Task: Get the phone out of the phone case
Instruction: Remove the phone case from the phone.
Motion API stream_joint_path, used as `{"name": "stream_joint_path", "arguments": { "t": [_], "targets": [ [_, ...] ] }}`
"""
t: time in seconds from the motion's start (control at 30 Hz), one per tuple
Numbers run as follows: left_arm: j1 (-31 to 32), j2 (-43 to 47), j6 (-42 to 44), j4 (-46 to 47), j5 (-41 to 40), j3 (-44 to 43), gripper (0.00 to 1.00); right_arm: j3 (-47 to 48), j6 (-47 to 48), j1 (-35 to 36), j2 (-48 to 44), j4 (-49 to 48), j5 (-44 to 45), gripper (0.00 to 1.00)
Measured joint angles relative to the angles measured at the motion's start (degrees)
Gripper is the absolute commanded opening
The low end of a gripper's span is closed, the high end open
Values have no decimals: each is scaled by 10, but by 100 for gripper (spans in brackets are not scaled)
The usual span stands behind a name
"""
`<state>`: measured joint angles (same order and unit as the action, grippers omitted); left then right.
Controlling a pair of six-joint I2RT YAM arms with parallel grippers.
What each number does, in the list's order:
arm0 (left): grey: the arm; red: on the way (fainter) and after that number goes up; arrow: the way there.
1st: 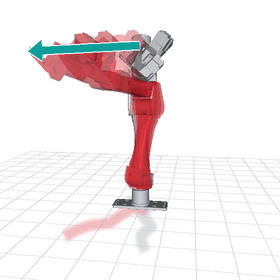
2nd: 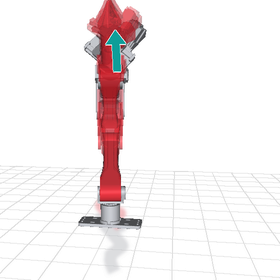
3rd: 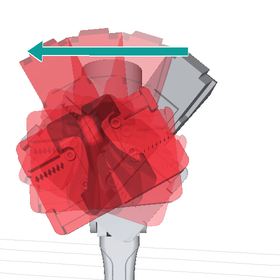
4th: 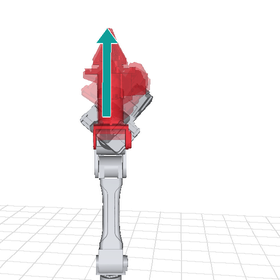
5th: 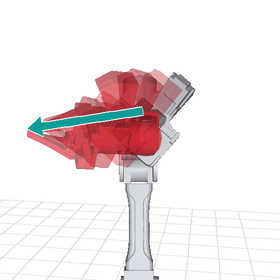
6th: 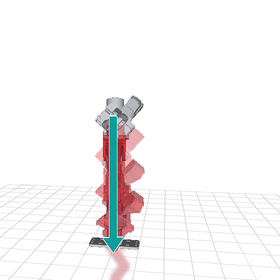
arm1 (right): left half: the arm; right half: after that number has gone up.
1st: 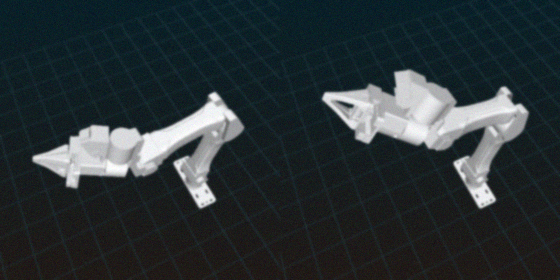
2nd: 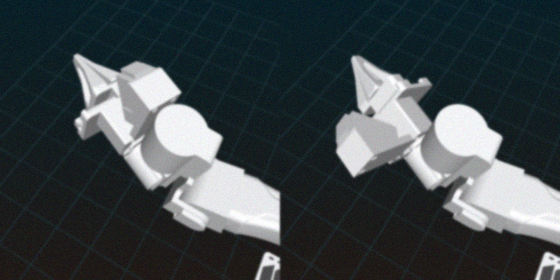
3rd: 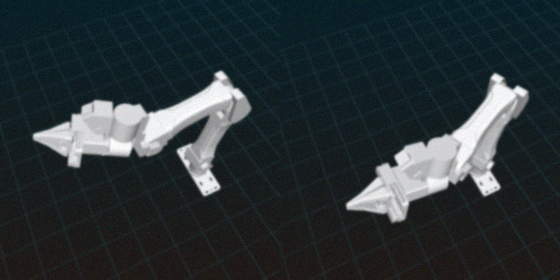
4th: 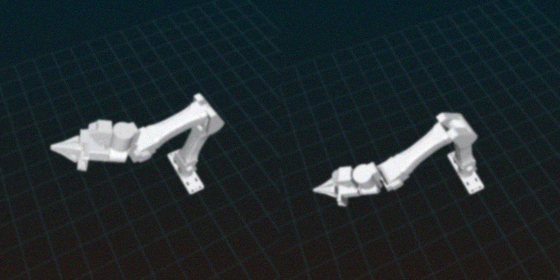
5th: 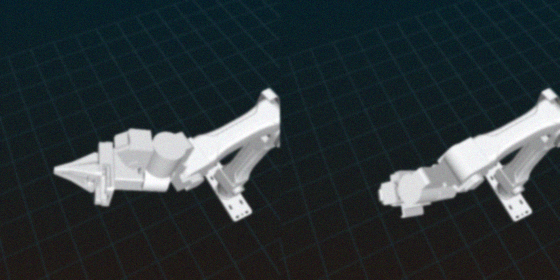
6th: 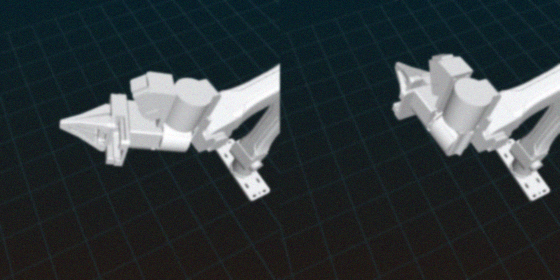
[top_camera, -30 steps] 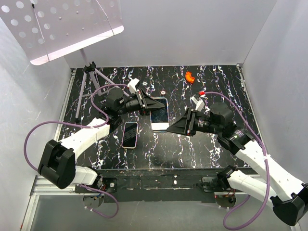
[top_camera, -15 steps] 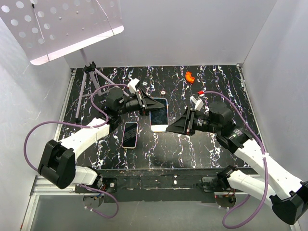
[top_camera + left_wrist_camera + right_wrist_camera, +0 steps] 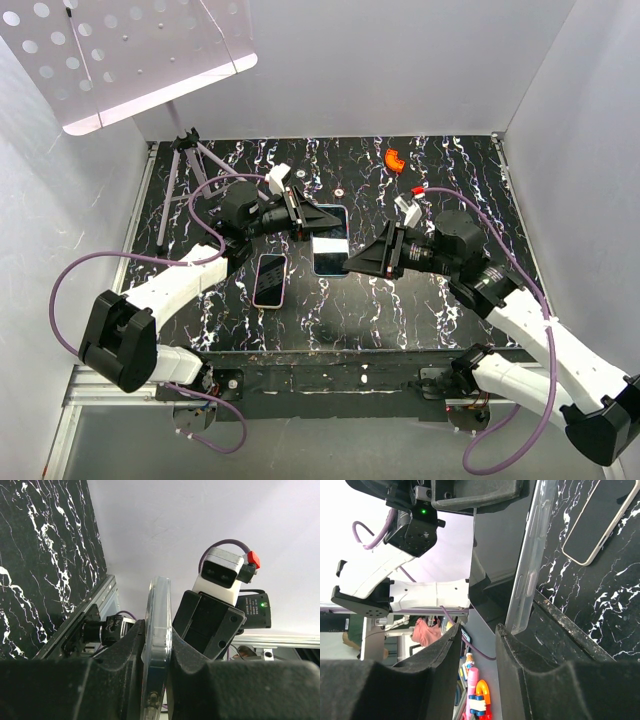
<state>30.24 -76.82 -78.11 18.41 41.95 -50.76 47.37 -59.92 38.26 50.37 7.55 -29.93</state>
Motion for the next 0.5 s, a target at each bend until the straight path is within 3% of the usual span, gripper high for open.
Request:
{"name": "stream_joint_path", "arguments": {
  "t": [0.5],
  "targets": [
    [3,0,-9,7,0,0,0,1,13,0,-6,23,12,37]
  ]
}}
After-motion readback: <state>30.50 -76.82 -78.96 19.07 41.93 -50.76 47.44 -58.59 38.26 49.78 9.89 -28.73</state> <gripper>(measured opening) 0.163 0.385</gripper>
